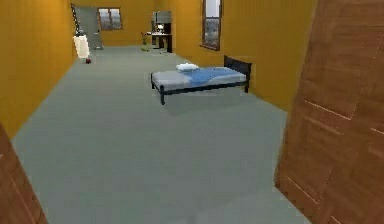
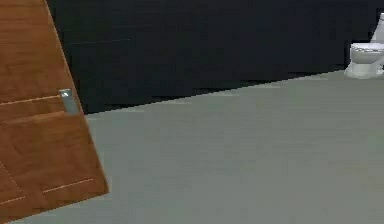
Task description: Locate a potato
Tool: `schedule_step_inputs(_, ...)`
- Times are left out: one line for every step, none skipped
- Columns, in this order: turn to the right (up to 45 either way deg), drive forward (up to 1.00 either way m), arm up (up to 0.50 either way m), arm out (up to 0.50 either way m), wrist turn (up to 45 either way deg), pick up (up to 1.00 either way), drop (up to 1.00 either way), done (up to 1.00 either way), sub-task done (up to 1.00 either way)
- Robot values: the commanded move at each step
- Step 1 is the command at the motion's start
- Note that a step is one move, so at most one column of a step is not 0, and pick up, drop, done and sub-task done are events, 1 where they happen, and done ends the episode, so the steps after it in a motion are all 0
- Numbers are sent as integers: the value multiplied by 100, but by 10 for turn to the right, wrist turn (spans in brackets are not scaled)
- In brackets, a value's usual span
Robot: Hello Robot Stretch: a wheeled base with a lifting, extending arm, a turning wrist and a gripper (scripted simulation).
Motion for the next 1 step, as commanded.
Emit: schedule_step_inputs(180, 0, 0, 0, 0, 0, 0, 0, 0)
